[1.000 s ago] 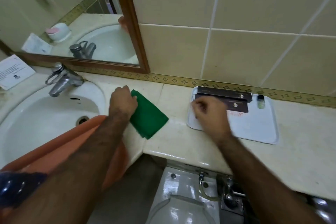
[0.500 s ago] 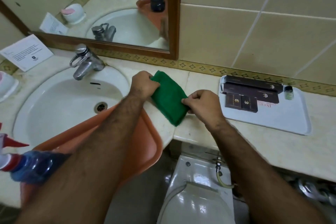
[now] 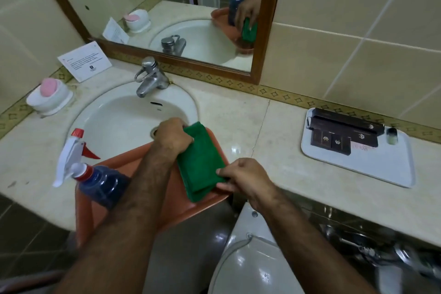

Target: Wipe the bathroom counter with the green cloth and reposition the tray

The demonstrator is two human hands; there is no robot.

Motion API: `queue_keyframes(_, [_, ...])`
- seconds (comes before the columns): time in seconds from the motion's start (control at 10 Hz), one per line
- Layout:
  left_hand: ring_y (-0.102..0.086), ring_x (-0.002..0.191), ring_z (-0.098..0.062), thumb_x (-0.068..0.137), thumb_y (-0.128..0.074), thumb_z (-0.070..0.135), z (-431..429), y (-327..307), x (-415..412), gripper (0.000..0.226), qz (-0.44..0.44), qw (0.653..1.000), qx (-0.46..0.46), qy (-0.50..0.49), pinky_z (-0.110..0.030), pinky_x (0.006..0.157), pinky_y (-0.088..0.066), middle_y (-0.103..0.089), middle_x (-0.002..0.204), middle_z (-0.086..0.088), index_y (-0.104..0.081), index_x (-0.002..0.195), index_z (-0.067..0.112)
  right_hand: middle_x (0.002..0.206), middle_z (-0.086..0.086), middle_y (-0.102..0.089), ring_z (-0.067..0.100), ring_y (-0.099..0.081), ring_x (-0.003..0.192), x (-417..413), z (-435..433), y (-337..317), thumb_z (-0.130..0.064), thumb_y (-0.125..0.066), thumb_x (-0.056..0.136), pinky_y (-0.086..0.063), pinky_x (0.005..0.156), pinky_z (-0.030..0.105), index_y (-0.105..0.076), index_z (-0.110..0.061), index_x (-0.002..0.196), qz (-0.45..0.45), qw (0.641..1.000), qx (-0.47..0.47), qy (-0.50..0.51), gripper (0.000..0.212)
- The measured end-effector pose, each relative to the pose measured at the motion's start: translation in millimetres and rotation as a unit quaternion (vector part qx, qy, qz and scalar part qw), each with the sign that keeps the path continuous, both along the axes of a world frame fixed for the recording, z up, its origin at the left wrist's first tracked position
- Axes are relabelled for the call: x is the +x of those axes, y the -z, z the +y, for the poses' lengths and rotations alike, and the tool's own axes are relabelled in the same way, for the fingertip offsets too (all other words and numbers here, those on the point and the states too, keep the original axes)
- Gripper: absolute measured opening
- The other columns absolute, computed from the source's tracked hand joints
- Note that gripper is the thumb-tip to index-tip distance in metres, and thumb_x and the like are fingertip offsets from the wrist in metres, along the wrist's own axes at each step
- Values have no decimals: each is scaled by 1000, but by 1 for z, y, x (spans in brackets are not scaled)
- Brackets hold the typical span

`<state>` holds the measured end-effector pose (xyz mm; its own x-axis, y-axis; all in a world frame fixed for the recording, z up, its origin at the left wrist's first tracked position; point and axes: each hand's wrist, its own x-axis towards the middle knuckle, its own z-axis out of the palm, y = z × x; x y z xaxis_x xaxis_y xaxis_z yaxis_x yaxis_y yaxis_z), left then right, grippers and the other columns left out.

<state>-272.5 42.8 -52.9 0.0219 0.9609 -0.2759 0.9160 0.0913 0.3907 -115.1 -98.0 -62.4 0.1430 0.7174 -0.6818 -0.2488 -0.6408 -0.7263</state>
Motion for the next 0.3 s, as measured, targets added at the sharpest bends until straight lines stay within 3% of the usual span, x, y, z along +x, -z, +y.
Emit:
queue_keyframes(0.1, [-68, 101, -29, 83, -78, 21, -20, 29, -3, 39, 38, 999, -10, 27, -33, 81, -52, -72, 113, -14, -70, 118, 9, 81, 10, -79, 25, -79, 69, -9, -7, 19, -23, -82, 80, -66, 72, 39, -69, -9, 81, -269, 952, 21, -142, 19])
queue_keyframes(0.2, [-63, 110, -30, 83, -77, 24, -35, 43, -3, 45, 84, 994, 55, 37, -39, 94, -52, -69, 120, -13, -65, 123, 8, 90, 4, -71, 26, -71, 81, -9, -14, 23, -53, -76, 80, -53, 62, 35, -65, -16, 96, -507, 820, 55, -260, 41])
queue_keyframes(0.3, [-41, 136, -29, 86, -73, 33, -43, 26, 8, 59, 77, 984, 128, 97, -42, 114, -35, -53, 142, -11, -56, 137, 8, 99, 4, -67, 27, -66, 87, 17, -23, 10, -64, -60, 88, -52, 65, 38, -57, -20, 105, -591, 760, 105, -250, 47])
